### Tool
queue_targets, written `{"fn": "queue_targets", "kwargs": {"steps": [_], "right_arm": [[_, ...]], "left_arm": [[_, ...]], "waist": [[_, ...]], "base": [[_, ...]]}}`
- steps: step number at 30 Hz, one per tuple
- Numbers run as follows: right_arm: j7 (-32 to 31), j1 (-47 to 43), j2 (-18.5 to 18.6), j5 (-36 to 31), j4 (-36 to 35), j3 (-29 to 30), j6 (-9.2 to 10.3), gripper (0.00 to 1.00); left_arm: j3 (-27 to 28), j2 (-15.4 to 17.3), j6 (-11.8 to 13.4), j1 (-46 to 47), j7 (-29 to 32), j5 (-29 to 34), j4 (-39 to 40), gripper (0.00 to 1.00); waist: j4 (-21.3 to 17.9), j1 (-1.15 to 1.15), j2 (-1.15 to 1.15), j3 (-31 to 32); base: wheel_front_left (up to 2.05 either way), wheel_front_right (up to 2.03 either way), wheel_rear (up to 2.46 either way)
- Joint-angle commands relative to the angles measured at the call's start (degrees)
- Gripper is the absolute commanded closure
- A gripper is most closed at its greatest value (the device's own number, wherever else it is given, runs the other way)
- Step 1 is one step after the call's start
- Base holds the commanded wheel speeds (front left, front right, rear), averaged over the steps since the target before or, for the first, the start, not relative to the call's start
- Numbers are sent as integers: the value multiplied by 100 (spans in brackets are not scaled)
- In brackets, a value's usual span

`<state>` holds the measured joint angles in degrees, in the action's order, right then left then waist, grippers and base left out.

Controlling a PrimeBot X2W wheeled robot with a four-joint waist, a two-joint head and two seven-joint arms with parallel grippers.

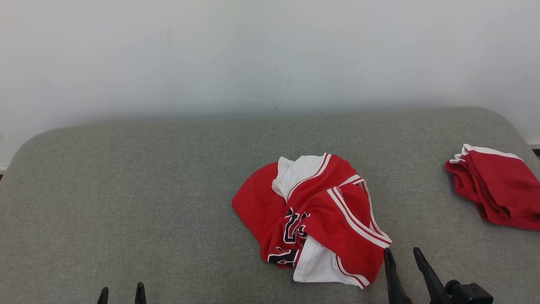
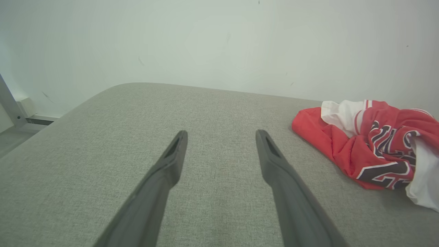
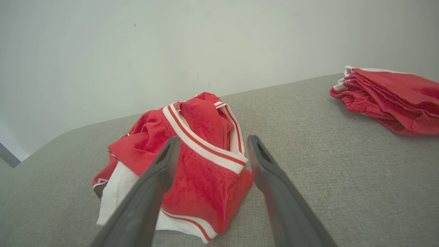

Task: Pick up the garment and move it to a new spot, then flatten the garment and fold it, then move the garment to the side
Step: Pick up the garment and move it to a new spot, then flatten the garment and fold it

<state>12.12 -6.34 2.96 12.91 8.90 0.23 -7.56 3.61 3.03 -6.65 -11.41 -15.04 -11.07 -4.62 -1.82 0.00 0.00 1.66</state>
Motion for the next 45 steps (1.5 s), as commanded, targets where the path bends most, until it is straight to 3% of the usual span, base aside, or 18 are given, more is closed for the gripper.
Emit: {"fn": "queue_targets", "kwargs": {"steps": [1,23,28,39,45], "right_arm": [[20,6,-17,-21,-20,-12,12,0],[25,147,-18,13,17,-162,12,0],[-5,159,-17,-18,1,-175,12,0],[-12,334,-18,-15,-16,-282,12,0],[61,443,-19,69,33,-390,12,0]], "left_arm": [[6,-17,-43,36,-19,17,-17,0],[-318,2,-85,382,-19,-110,-179,0],[-953,128,-79,847,127,-124,-389,0],[-3624,372,-80,2719,1235,-1001,-795,0],[-4623,332,-75,3750,1977,-1407,-1453,0]], "waist": [[-4,0,0,-5],[-281,0,0,-141],[-472,0,0,-212],[-1397,0,0,-495],[-1965,0,0,-763]], "base": [[0,0,0],[0,0,0],[0,0,0],[0,0,0],[0,0,0]]}}
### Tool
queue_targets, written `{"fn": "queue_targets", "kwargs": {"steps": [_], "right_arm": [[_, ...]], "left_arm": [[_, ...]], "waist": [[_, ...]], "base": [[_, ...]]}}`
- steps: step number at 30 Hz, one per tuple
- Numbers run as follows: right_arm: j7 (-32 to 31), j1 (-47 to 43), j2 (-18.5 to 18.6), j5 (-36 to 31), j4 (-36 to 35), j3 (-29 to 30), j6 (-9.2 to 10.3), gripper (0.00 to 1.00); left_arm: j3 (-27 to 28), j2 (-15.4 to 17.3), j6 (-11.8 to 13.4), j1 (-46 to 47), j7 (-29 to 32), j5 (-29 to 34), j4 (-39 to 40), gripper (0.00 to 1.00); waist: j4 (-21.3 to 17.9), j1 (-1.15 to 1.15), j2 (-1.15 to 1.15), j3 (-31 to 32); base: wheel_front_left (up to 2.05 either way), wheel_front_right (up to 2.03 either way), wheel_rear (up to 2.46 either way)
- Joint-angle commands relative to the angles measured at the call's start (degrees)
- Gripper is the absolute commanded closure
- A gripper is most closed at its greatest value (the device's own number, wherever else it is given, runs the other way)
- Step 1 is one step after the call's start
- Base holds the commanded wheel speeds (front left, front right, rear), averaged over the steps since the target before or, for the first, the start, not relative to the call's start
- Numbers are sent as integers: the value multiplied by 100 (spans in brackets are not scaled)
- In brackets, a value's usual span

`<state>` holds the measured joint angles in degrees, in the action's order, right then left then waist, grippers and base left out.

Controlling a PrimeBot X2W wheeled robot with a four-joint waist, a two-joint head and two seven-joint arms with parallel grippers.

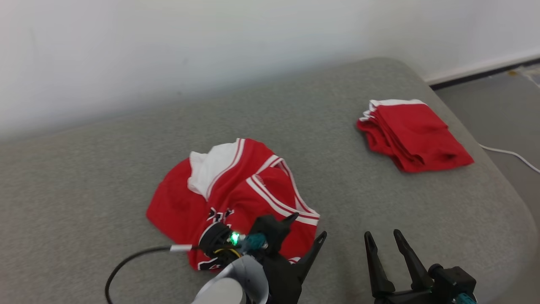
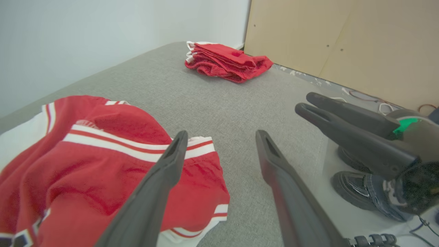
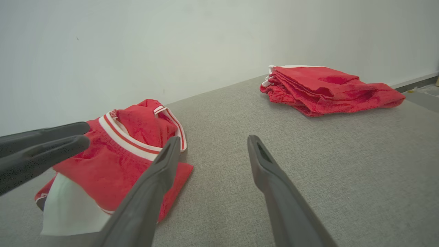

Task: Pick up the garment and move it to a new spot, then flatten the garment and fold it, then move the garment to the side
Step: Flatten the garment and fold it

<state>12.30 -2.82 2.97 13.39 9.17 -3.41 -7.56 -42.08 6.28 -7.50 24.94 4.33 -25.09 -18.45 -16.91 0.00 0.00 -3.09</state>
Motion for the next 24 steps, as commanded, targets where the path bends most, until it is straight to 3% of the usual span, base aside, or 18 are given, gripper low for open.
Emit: {"fn": "queue_targets", "kwargs": {"steps": [1,5,11,17,22,23,24], "right_arm": [[52,105,-20,46,29,-28,12,0],[134,178,-21,134,117,-108,12,0],[207,248,-21,213,207,-126,12,0],[253,288,-22,237,235,-77,12,0],[283,341,-21,276,291,-140,12,0],[286,353,-21,283,300,-160,12,0],[290,363,-22,285,309,-177,12,0]], "left_arm": [[-142,-13,11,252,116,-40,-180,0],[-229,-100,78,651,401,-24,-748,0],[-245,-235,644,990,696,131,-1550,0],[-431,-302,1092,1202,1241,214,-2019,0],[-569,-318,1282,1294,1458,209,-2197,0],[-587,-319,1307,1305,1499,207,-2224,10],[-612,-320,1312,1317,1545,217,-2257,35]], "waist": [[-552,0,0,-324],[-922,0,0,-473],[-1267,0,0,-622],[-1213,0,0,-699],[-1046,0,0,-658],[-1020,0,0,-652],[-1001,0,0,-645]], "base": [[0,0,0],[0,0,0],[0,0,0],[0,0,0],[0,0,0],[0,0,0],[0,0,0]]}}
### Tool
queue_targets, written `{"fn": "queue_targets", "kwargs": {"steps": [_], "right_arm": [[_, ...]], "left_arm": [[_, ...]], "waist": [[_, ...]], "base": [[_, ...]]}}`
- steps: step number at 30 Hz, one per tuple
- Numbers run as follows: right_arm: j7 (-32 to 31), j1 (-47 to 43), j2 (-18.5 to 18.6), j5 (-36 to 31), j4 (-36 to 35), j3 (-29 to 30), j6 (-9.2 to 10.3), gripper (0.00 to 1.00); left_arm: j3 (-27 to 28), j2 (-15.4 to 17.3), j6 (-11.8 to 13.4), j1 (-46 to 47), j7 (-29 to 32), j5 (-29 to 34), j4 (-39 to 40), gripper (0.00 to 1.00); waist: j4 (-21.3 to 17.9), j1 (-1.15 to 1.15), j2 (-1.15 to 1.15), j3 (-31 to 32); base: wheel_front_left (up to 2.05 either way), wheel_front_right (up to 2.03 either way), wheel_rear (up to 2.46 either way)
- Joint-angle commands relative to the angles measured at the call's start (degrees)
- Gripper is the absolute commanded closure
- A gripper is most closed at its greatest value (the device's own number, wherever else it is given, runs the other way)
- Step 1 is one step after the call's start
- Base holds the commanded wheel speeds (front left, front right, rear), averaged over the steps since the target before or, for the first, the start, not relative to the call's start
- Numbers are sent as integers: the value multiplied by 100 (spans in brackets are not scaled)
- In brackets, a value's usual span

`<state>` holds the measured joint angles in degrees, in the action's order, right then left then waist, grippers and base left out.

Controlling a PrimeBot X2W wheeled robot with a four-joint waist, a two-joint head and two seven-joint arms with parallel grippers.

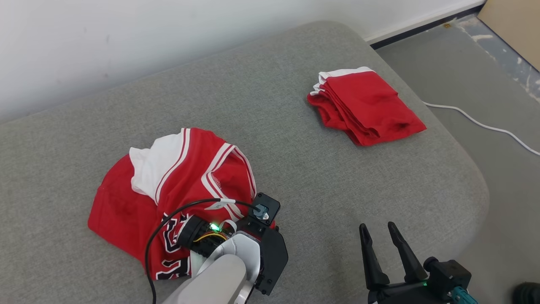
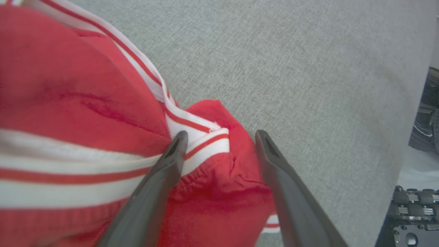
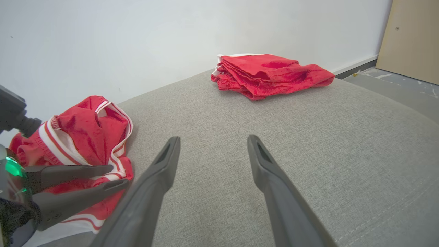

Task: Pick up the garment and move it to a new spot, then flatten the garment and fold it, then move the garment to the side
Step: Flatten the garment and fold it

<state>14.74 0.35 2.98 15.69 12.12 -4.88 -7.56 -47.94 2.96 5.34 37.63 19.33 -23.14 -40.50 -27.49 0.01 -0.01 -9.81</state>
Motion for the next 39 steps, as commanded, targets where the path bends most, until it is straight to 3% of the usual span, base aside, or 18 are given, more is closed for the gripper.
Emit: {"fn": "queue_targets", "kwargs": {"steps": [1,3,4,5,6,11,21,30,35,39], "right_arm": [[48,48,-22,52,20,-29,12,0],[43,51,-20,55,23,-32,12,0],[41,56,-20,65,27,-36,12,0],[43,58,-21,69,33,-40,12,0],[44,60,-21,77,41,-44,12,0],[45,63,-21,91,79,-58,12,0],[48,83,-21,74,146,-152,12,0],[41,-8,-21,-27,170,-104,12,0],[21,-21,-21,-43,149,-129,12,0],[9,-52,-20,-43,117,-110,12,0]], "left_arm": [[-44,11,40,60,83,28,-80,61],[-60,11,63,74,123,40,-118,66],[-80,16,64,82,166,51,-149,77],[-90,27,63,82,195,44,-173,95],[-93,39,47,86,221,27,-187,100],[-41,97,-9,127,17,-52,-127,100],[475,-13,-210,997,-1571,-759,1039,100],[835,-11,24,2194,-3170,-1573,2123,100],[1091,-9,190,2311,-3404,-2005,2297,100],[1161,11,266,1776,-3433,-2150,1999,100]], "waist": [[81,-1,1,33],[99,-1,1,37],[116,-1,1,42],[135,-1,1,46],[152,-1,1,50],[218,-1,1,89],[327,-1,1,239],[571,-1,1,411],[808,-1,1,506],[1050,-1,1,537]], "base": [[0,0,0],[0,0,0],[0,0,0],[0,0,0],[0,0,0],[0,0,0],[0,0,0],[0,0,0],[0,0,0],[0,0,0]]}}
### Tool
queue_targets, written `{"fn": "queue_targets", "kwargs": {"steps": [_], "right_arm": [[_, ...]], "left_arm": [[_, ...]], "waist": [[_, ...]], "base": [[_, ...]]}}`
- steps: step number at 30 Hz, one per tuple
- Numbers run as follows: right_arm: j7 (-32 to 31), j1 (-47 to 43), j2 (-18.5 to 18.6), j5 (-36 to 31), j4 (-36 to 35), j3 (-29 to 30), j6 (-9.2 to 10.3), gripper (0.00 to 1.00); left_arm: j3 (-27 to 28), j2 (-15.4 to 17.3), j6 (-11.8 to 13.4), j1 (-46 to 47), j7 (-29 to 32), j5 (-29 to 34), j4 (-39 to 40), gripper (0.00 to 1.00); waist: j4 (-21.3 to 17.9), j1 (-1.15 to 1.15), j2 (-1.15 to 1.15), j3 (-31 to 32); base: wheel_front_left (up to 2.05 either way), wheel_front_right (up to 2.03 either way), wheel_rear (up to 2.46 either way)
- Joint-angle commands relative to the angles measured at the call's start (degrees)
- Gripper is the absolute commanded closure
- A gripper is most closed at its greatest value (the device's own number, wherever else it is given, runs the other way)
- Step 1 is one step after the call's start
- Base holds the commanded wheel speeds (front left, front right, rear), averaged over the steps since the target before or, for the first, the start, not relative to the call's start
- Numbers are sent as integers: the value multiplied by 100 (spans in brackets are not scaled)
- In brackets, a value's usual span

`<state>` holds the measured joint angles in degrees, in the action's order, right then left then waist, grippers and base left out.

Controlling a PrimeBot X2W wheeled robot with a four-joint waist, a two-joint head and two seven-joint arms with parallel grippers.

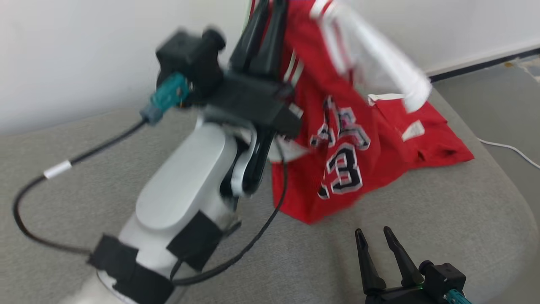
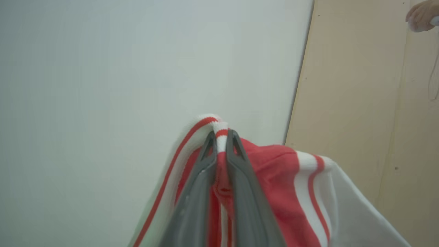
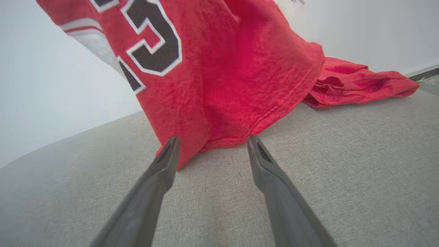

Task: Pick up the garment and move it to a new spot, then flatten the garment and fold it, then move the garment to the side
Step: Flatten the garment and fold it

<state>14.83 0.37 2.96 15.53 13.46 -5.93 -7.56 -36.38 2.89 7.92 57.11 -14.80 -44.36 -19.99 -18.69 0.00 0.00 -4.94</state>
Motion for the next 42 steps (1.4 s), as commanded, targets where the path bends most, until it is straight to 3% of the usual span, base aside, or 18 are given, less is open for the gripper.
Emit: {"fn": "queue_targets", "kwargs": {"steps": [1,6,14,23,24,25,29,35,42], "right_arm": [[-4,-66,-18,-40,-23,-8,12,0],[-38,-79,-17,-62,-82,70,12,0],[-111,-155,-17,-134,-163,53,12,0],[-261,-229,-17,-207,-294,20,12,0],[-263,-234,-17,-210,-303,7,12,0],[-274,-240,-17,-212,-307,-2,12,0],[-311,-275,-17,-213,-332,-22,12,0],[-360,-318,-17,-254,-389,0,12,0],[-389,-383,-17,-266,-460,101,12,0]], "left_arm": [[44,52,17,-370,-24,-84,-161,100],[386,306,155,-1542,-36,-480,-604,100],[1007,635,178,-2963,-48,-997,-783,100],[1685,753,105,-3749,2,-1696,-1182,100],[1719,761,72,-3750,6,-1737,-1248,57],[1753,795,78,-3746,2,-1739,-1310,0],[1996,809,-33,-3704,-22,-1813,-1411,0],[2224,981,-4,-3941,-43,-1572,-1179,0],[1890,814,8,-4677,122,-1291,-352,0]], "waist": [[238,0,0,52],[526,0,0,31],[856,0,0,65],[1097,0,0,174],[1104,0,0,181],[1111,0,0,192],[1127,0,0,234],[1133,0,0,279],[1147,0,0,302]], "base": [[0,0,0],[0,0,0],[0,0,0],[0,0,0],[0,0,0],[0,0,0],[0,0,0],[0,0,0],[0,0,0]]}}
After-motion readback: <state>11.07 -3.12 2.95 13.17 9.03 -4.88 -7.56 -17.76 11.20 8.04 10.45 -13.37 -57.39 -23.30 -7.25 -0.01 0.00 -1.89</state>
